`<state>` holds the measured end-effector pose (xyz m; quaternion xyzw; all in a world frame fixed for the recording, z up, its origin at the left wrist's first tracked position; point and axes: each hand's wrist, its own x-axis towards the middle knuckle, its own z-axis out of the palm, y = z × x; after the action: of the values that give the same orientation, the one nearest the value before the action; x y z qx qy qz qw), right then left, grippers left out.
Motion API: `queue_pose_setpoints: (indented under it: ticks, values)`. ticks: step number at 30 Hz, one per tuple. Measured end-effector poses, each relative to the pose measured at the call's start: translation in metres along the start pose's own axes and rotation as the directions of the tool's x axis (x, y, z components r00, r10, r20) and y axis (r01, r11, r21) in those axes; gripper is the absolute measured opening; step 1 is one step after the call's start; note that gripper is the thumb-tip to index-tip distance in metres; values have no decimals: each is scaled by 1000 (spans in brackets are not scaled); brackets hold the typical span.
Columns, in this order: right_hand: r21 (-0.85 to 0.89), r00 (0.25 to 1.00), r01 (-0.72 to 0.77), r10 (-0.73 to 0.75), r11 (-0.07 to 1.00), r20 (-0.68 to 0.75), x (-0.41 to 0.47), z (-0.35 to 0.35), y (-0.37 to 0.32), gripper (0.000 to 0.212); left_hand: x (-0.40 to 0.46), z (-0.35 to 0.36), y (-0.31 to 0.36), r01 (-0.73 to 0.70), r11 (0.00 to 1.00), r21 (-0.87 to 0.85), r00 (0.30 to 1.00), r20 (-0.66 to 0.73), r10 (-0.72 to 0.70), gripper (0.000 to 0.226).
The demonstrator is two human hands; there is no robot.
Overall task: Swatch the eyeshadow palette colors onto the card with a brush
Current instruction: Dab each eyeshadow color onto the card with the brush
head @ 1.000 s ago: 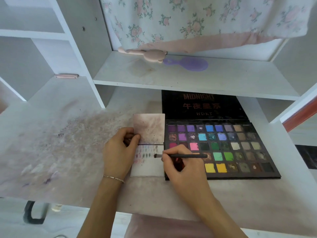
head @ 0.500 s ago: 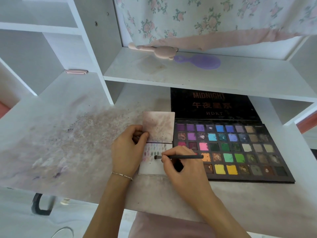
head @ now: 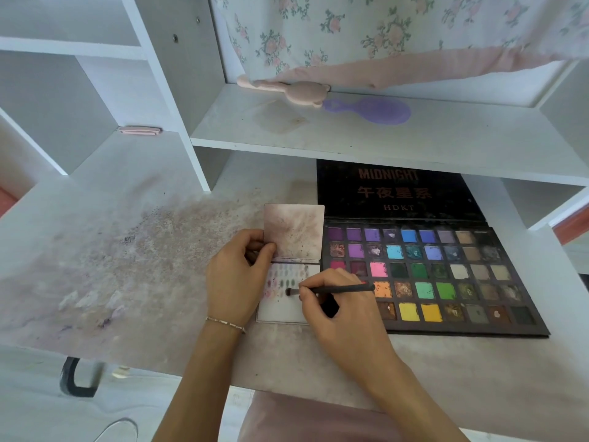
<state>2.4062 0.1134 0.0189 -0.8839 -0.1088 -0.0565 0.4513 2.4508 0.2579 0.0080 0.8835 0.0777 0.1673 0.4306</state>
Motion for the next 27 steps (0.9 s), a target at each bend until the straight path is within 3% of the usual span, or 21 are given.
queue_pose_setpoints:
  ticks: [27]
  values:
    - [-12,1000,27,-27,1000,4,1,0,1,11,0,1,0,13,1000,-11,1000,-3,-13,8]
